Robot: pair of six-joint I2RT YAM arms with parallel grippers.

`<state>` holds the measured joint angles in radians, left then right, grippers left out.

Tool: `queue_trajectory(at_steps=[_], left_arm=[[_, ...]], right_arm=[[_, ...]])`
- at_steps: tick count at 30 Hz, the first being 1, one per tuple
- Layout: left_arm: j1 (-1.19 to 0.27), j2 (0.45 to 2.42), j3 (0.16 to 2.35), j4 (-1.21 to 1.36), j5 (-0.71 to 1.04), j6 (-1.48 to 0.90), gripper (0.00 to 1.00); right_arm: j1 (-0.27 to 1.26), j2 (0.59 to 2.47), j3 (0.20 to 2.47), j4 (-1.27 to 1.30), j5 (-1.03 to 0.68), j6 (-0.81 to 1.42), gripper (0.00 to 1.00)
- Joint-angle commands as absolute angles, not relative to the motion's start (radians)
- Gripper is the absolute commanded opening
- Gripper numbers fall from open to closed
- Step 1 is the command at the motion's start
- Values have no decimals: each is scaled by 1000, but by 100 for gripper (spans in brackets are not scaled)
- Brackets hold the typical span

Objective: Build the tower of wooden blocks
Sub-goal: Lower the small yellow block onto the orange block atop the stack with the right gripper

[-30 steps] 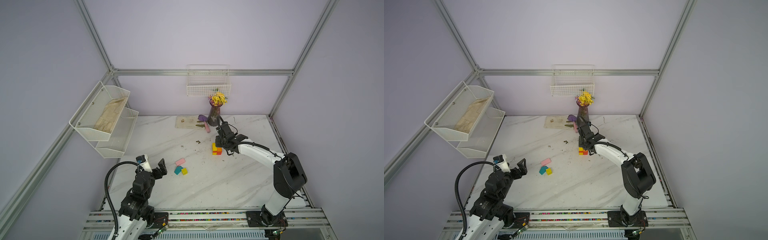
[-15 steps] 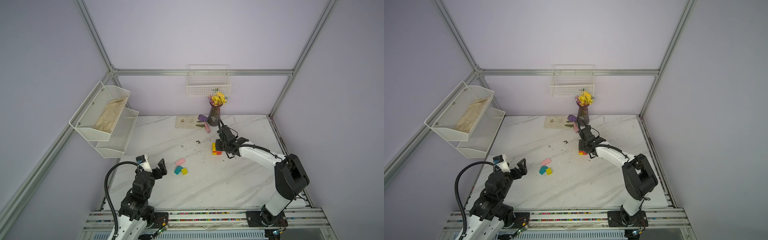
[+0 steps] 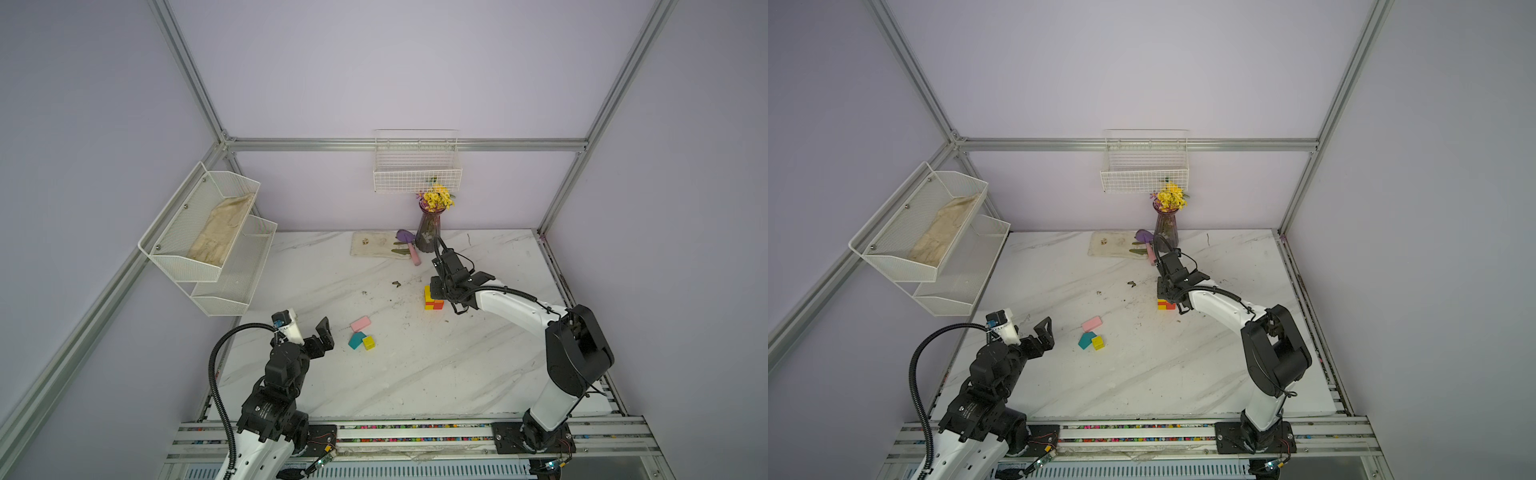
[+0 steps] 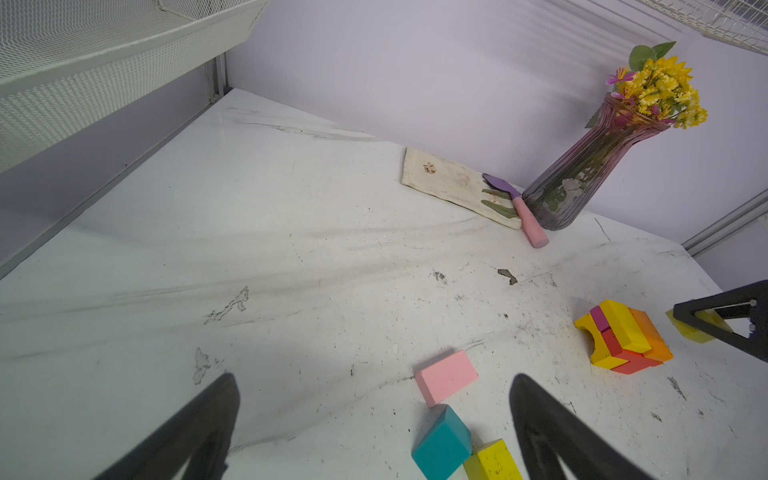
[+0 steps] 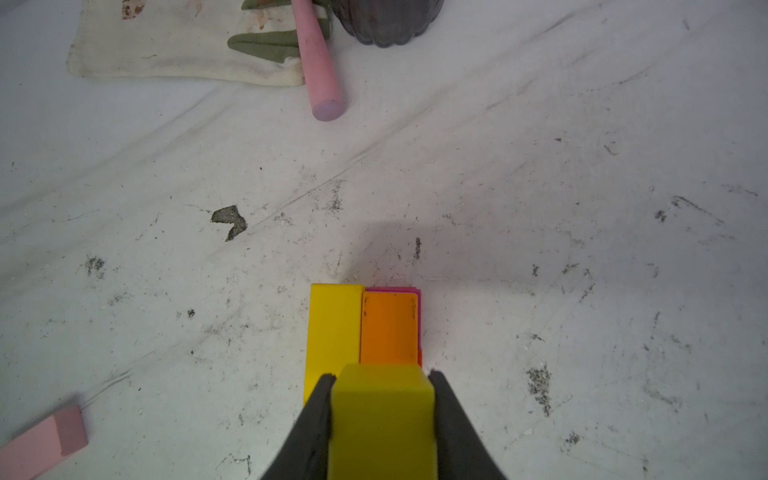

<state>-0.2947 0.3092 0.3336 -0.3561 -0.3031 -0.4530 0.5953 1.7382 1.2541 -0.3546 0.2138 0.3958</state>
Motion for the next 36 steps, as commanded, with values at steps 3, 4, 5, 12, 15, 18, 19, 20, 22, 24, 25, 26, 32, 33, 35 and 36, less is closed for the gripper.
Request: queue_trajectory(at_steps=[3, 4, 5, 12, 15, 18, 19, 20, 22, 24, 25, 26, 32, 33, 35, 36], left_arm=[[-290, 301, 313, -324, -308, -453, 100], [-290, 301, 314, -324, -308, -453, 100], [-289, 301, 314, -324, -308, -453, 100], [-289, 302, 314, -324, -308, -454, 100], [-290, 301, 314, -324, -308, -453, 100], [-290, 301, 314, -324, -308, -453, 100], [-290, 302, 314, -324, -308, -453, 100], [-290, 301, 314, -324, -308, -453, 100], [-290, 301, 313, -324, -308, -453, 100], [-290, 301, 313, -324, -308, -454, 100], [-290, 301, 314, -324, -308, -453, 100], [-290, 301, 314, -324, -308, -453, 100], [-290, 302, 313, -323, -306, -453, 100], [-290, 302, 314, -324, -306, -453, 100], [-290, 301, 313, -323, -306, -453, 100], [-290, 301, 314, -324, -306, -453, 100]], right_arm=[[597, 1787, 1296, -385, 221, 394, 0], [597, 1789, 1296, -384, 221, 394, 0], [597, 1790, 1299, -384, 221, 394, 0], [597, 1790, 1302, -385, 232, 396, 2], [597, 1796, 1308, -390, 238, 396, 3], [597, 1799, 1312, -390, 242, 397, 7], [597, 1799, 1313, -393, 243, 399, 7], [597, 1799, 1315, -393, 245, 398, 7], [597, 1801, 1315, -391, 248, 398, 7], [597, 1805, 1319, -394, 250, 400, 7], [597, 1807, 1319, -394, 250, 398, 7], [597, 1810, 1321, -396, 252, 397, 8], [597, 1828, 1331, -402, 247, 397, 8], [597, 1828, 1331, -402, 248, 398, 8], [597, 1830, 1332, -402, 250, 398, 8], [597, 1830, 1332, -402, 251, 397, 8]])
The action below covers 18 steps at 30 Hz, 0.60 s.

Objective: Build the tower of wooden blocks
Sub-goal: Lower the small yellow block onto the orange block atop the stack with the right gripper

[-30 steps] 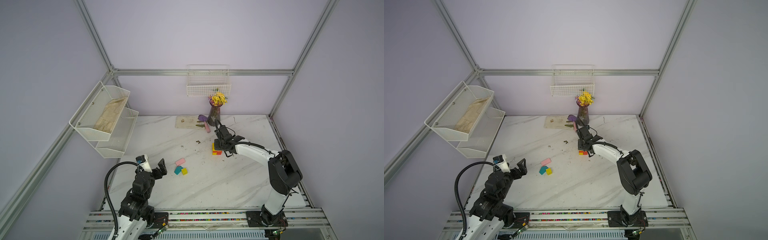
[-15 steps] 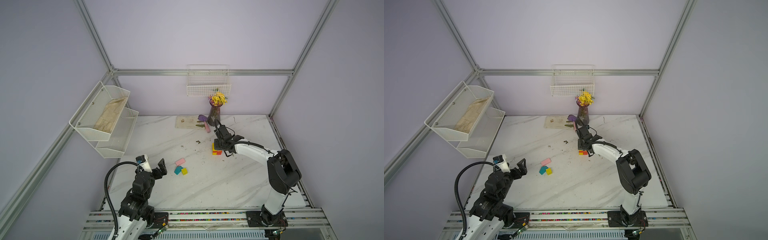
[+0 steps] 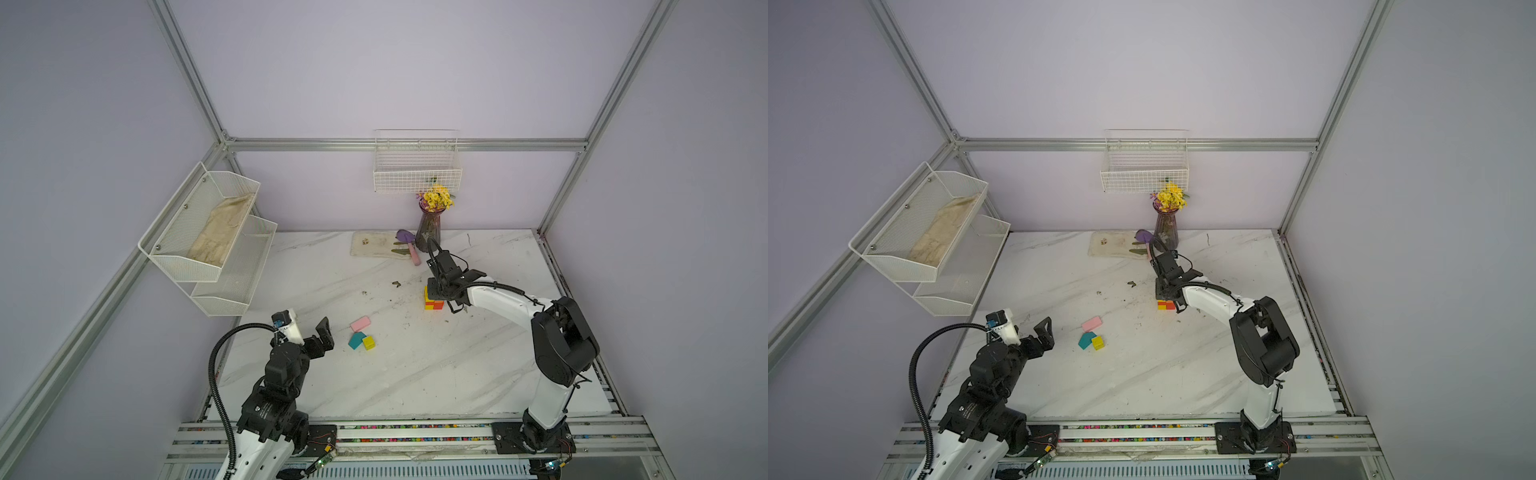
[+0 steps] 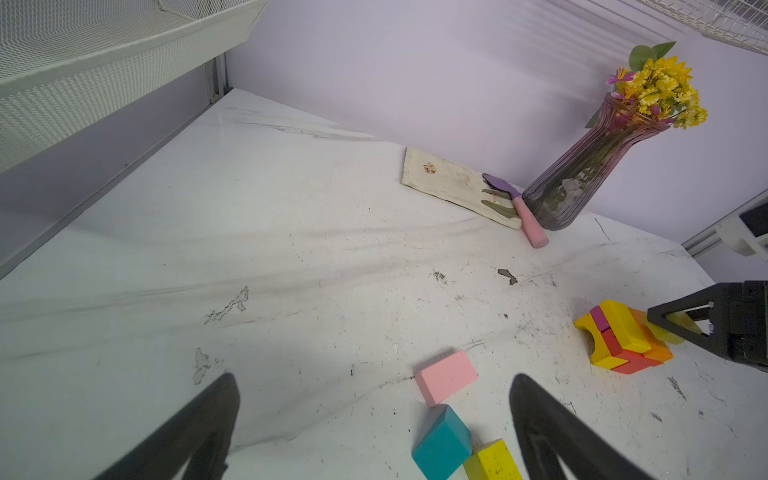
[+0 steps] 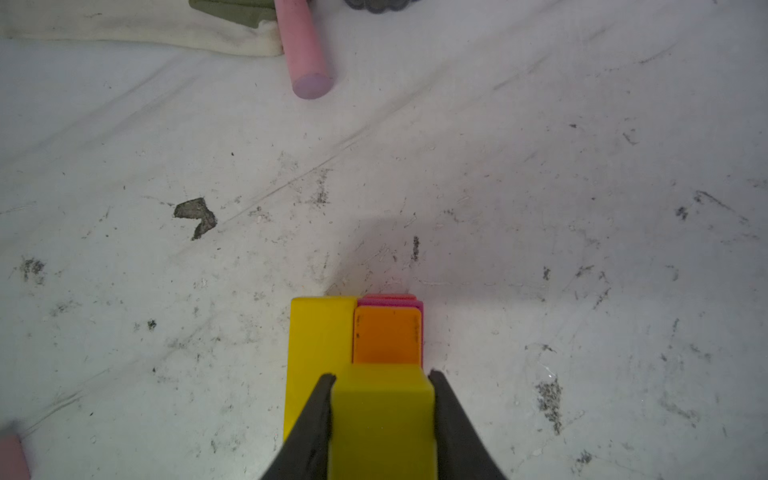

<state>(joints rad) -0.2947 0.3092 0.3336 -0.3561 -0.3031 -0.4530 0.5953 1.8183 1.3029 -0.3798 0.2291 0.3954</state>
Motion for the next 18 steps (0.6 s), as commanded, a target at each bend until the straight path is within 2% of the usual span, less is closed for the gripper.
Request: queue_trajectory(at_steps=[1, 10, 18], left_arm=[[-290, 301, 314, -324, -306, -453, 100], [-290, 301, 314, -324, -307, -453, 100], [-290, 301, 313, -324, -306, -453, 100]], right_arm=[[597, 1832, 1333, -403, 252, 399, 9], [597, 1845, 1339, -410, 256, 398, 12], [597, 1850, 1344, -413, 258, 396, 22]])
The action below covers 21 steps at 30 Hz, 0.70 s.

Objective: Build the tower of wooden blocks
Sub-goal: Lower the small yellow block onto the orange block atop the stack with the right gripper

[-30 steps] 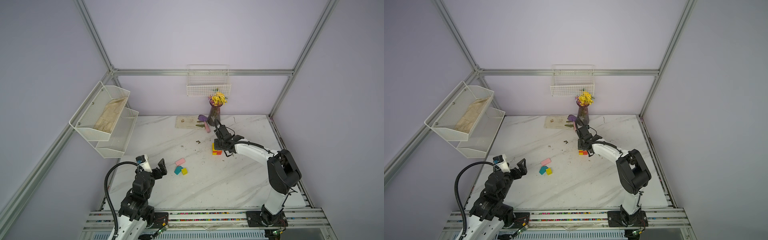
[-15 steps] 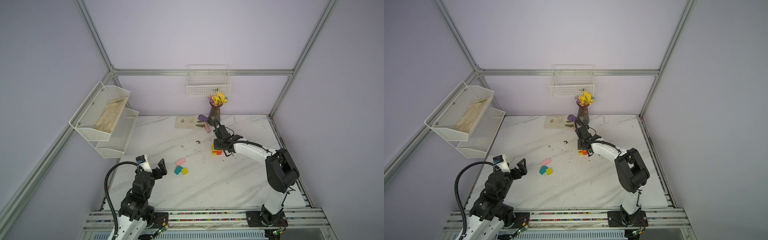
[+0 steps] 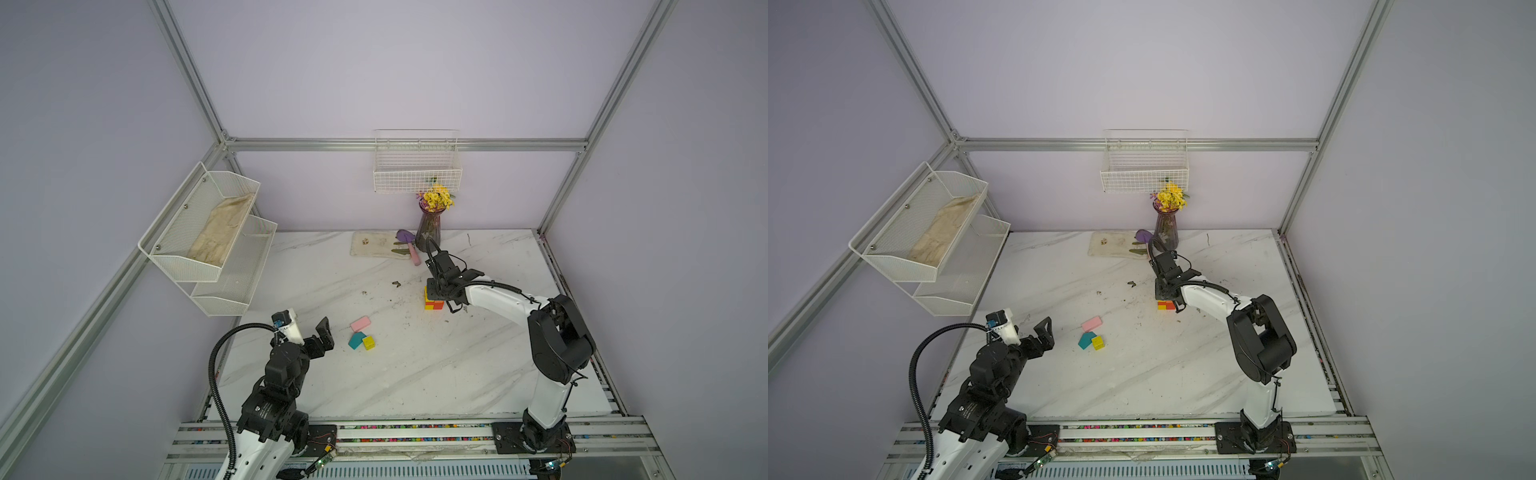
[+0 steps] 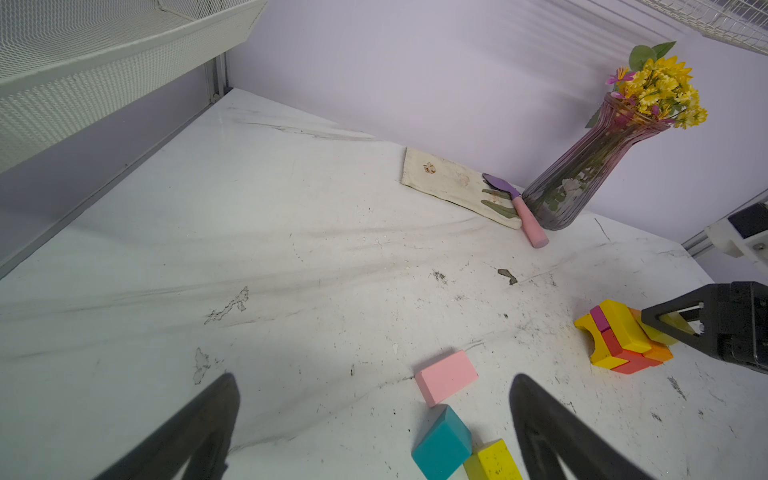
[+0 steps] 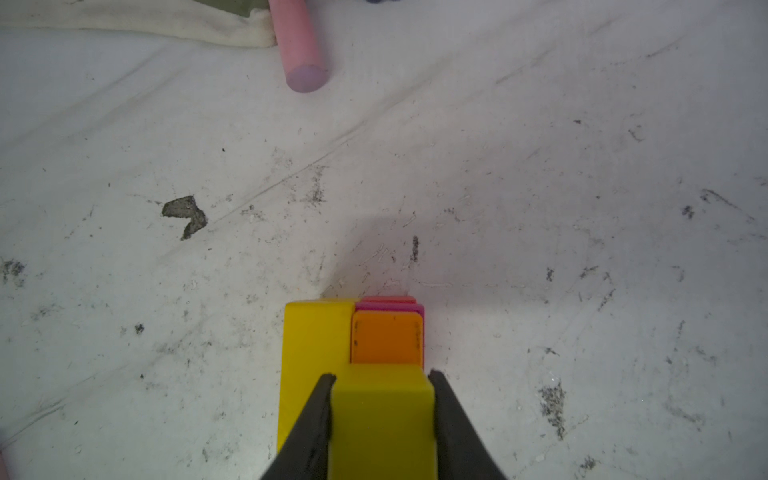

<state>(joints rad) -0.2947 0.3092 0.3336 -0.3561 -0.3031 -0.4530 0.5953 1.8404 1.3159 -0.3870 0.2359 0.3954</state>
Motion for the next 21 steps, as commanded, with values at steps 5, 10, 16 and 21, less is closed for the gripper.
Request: queue_trajectory(at_steps=[5, 10, 16, 21], left_arm=[[-290, 301, 314, -324, -306, -453, 100], [-290, 301, 314, -324, -304, -453, 100], [-290, 301, 314, -324, -304, -453, 100], [-290, 302, 314, -324, -304, -453, 100]], right_arm=[[597, 1850, 1345, -414, 262, 397, 25], [597, 1852, 1345, -416, 264, 396, 30], [597, 1858, 1351, -417, 261, 396, 32], [597, 1861, 1353, -417, 259, 396, 33]])
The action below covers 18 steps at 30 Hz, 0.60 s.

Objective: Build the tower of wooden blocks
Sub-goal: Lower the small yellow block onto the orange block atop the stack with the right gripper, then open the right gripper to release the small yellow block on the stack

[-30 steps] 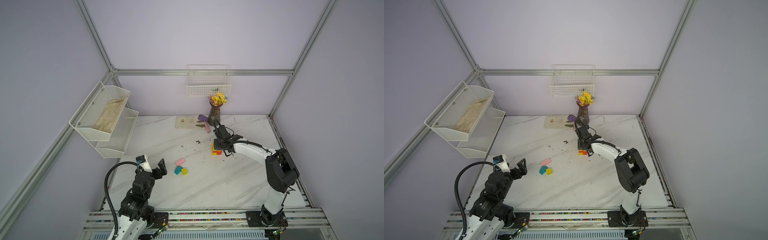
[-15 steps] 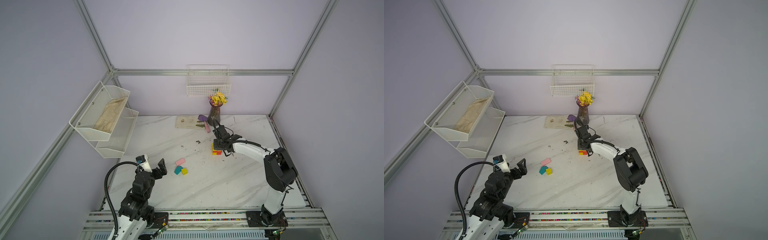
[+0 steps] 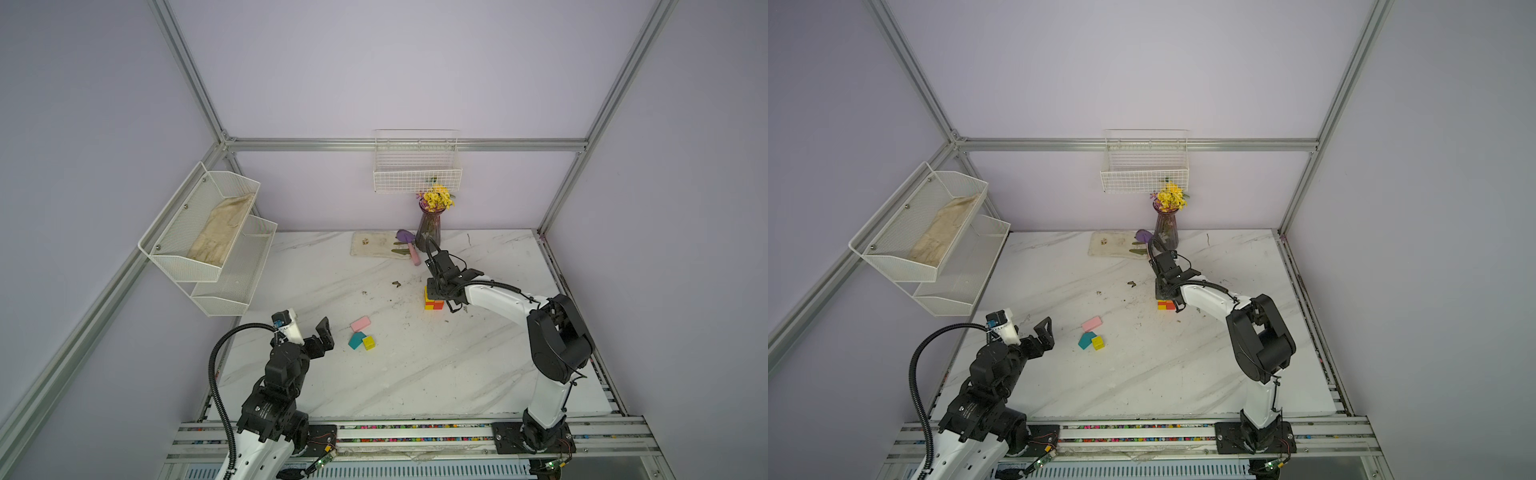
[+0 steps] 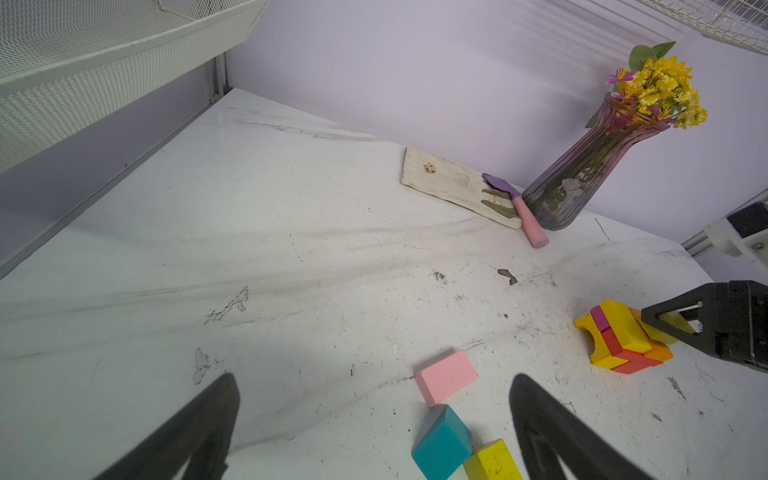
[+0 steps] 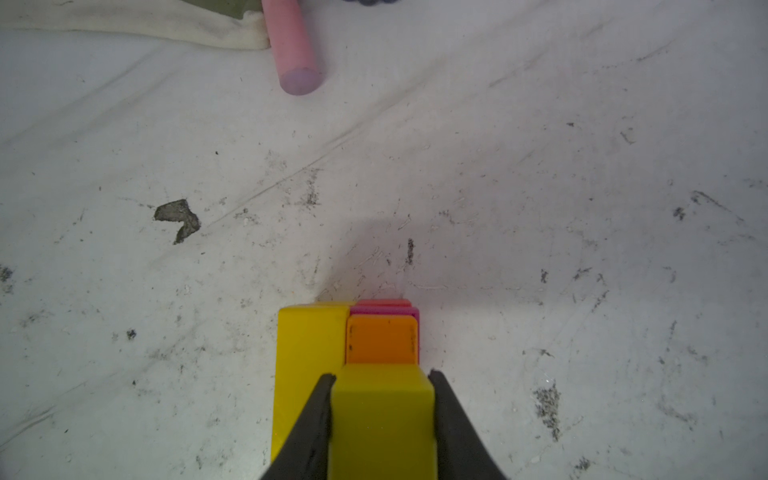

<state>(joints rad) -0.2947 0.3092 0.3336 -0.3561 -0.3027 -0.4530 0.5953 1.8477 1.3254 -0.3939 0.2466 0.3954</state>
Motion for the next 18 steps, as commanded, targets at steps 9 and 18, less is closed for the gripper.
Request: queue_trajectory(at_steps=[9, 18], left_arm=[[-290, 302, 314, -324, -305, -453, 100], [-290, 302, 314, -324, -305, -453, 100]], right_arm=[[597, 1873, 1362, -420, 261, 396, 36], [597, 1871, 1362, -423, 262, 397, 44]])
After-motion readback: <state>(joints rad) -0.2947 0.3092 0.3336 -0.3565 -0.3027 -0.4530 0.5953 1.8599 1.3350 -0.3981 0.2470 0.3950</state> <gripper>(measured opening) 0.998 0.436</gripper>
